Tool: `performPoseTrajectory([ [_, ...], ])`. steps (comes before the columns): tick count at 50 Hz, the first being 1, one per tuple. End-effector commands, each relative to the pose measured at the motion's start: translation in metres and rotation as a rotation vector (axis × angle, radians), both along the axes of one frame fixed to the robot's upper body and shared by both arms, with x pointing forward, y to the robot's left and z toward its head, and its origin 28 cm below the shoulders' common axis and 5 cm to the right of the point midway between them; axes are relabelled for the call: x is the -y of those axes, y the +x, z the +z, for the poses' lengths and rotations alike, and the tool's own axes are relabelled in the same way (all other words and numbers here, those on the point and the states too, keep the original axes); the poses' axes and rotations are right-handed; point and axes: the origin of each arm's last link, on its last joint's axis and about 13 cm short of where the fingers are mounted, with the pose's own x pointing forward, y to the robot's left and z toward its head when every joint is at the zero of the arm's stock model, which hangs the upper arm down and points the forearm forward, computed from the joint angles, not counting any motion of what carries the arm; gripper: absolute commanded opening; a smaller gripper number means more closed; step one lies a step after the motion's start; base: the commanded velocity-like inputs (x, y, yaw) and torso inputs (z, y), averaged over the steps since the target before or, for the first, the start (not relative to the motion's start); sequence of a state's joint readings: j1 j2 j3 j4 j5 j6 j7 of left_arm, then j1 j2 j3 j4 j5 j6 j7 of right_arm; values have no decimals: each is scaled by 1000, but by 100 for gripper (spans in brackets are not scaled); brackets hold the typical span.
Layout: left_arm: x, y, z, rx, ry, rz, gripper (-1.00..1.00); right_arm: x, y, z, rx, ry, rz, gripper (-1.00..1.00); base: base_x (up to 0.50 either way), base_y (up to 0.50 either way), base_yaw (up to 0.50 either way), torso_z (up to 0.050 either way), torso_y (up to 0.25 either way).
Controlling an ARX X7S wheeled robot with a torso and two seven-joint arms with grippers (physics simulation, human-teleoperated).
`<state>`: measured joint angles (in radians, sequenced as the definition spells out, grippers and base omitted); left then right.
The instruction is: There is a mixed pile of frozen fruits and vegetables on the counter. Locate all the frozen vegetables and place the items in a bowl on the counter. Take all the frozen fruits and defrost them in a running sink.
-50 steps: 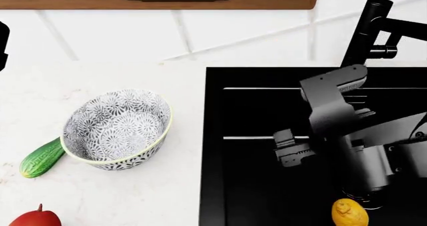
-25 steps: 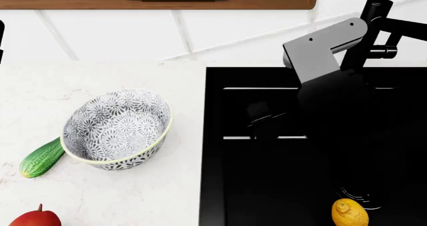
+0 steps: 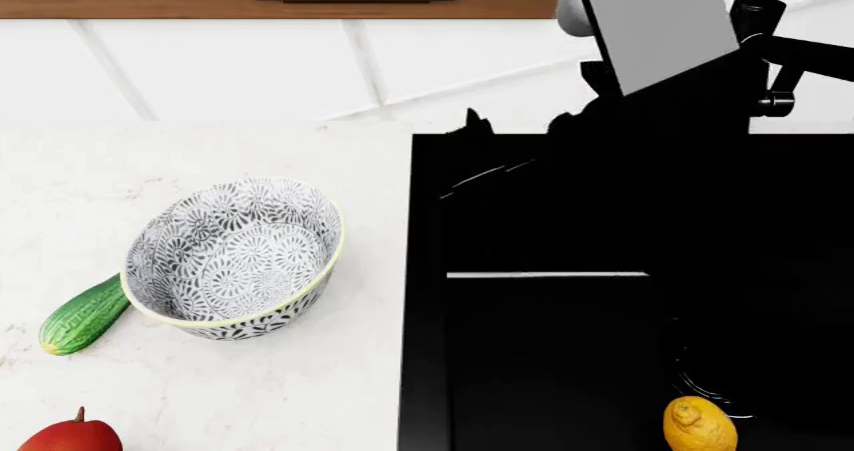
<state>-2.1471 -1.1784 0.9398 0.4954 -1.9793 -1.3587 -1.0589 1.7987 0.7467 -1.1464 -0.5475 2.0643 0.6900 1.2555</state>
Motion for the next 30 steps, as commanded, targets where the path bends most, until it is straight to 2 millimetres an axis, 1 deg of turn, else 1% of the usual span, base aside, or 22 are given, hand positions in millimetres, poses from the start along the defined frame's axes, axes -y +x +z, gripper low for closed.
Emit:
performPoseTrajectory([
  [1,1,-8,0,17,-42,-60,100,-1,-9,8,89,21,34,100,0,0,0,0,0],
  [6,1,-12,-1,18,-56,-88,100,0,-12,9,82,35,30,100,0,0,0,0,0],
  [12,-1,-14,-1,27,-66,-95,100,-2,-22,12,51,57,67,100,0,0,0,0,0],
  [19,-1,-15,-3,33,-77,-99,100,-2,-24,10,97,79,98,100,0,0,0,0,0],
  [30,-2,-13,-7,26,-85,-106,100,-1,-29,15,136,41,86,100,-471,90,0,0,0],
])
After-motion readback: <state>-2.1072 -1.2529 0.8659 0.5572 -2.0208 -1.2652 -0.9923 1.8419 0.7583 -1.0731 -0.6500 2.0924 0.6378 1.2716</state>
